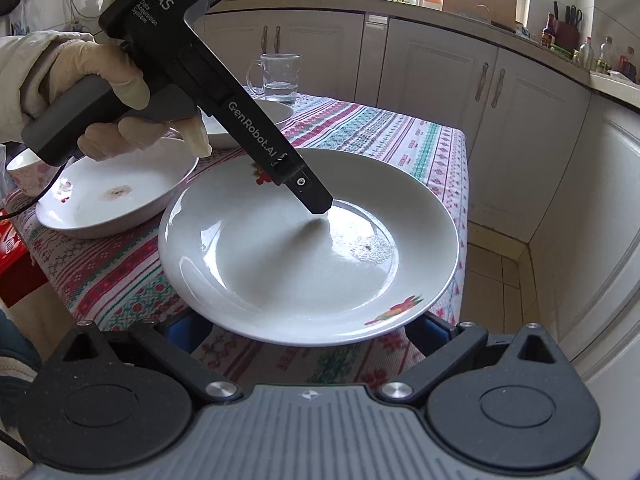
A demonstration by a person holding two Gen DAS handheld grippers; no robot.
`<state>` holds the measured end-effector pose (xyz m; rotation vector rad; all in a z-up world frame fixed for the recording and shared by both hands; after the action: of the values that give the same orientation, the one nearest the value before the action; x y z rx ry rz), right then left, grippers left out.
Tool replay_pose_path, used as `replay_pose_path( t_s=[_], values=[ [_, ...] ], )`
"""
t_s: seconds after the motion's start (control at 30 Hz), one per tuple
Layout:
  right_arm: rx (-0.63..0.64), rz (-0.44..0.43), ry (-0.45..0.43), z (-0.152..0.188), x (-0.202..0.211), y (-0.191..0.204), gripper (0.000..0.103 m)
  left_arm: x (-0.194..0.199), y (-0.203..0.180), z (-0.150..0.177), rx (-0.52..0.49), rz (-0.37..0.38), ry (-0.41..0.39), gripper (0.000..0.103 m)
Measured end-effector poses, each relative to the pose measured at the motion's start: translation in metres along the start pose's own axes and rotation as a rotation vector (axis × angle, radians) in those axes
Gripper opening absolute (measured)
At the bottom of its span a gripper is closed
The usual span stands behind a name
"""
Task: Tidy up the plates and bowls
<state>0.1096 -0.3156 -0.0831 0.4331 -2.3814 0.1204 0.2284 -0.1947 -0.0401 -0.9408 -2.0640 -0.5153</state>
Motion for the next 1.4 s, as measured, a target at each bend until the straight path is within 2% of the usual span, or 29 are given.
replay_pose_path(
  t_s=[0.47, 1.07, 1.17, 1.23, 1.4],
  values=[
    [0.048, -0.019, 0.014, -0.020, -0.027, -0.015, 0.103, -0.029, 0.034, -0.012, 0.035, -0.041, -0.003, 0.062],
    [0.014, -0.010, 0.020, -0.020, -0.041, -0.029, 0.103, -0.047, 0.047, -0.023, 0.029, -0.065, -0.009, 0.062],
    [0.018, -0.009, 0.023, -0.018, -0.036, -0.027, 0.103, -0.043, 0.046, -0.022, 0.030, -0.067, -0.014, 0.066],
    [0.027, 0.004, 0.024, -0.017, -0.033, -0.024, 0.103, -0.035, 0.042, -0.022, 0.014, -0.079, -0.035, 0.073],
    [0.018, 0.027, 0.011, -0.015, -0.016, -0.020, 0.103, -0.005, 0.032, -0.019, -0.018, -0.118, -0.090, 0.080]
  ],
)
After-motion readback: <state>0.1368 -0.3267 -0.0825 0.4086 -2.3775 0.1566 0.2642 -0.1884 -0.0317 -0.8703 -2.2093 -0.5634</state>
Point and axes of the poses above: each gripper's, at about its wrist camera, not at the fingertips, and x roughly against the way its jaws point, y to its left, z to its underside, the point moved 1 cm from there along -x, roughly the way its jaws point, and after that the axes turned 7 degrees about -x, right-handed, at the moved point
